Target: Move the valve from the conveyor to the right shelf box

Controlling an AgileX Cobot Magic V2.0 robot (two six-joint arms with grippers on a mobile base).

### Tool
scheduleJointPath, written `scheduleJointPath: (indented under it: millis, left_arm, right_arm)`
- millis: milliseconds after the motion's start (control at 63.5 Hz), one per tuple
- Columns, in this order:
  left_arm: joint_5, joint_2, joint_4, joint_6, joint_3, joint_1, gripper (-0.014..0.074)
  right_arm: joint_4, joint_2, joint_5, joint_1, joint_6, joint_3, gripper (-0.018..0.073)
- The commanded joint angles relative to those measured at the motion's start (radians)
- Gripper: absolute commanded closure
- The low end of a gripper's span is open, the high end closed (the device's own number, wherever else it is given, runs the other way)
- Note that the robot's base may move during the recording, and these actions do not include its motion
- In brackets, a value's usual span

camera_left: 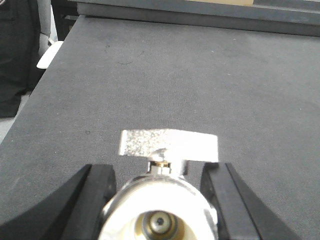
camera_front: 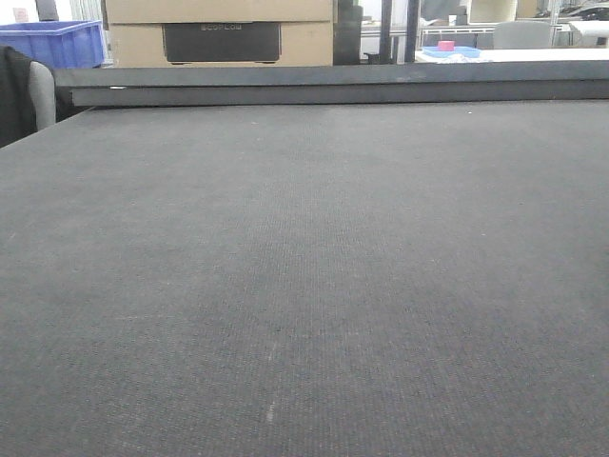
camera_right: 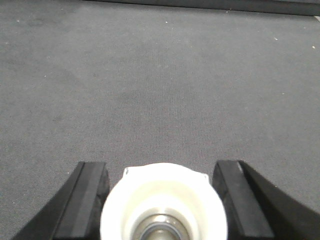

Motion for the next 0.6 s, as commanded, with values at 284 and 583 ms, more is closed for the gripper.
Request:
scheduleJointPath:
  millis: [284, 583]
  left_arm:
    - [-0.057, -0.013, 0.0, 0.001, -0.005, 0.002, 0.0707]
    - [-0.057, -0.013, 0.0, 0.001, -0.005, 0.002, 0.0707]
  right_arm:
    - [-0.006, -0.011, -0.077, -0.004, -0.008, -0.008, 0.0721]
    - [-0.006, -0.011, -0.077, -0.004, -0.008, -0.008, 0.0721]
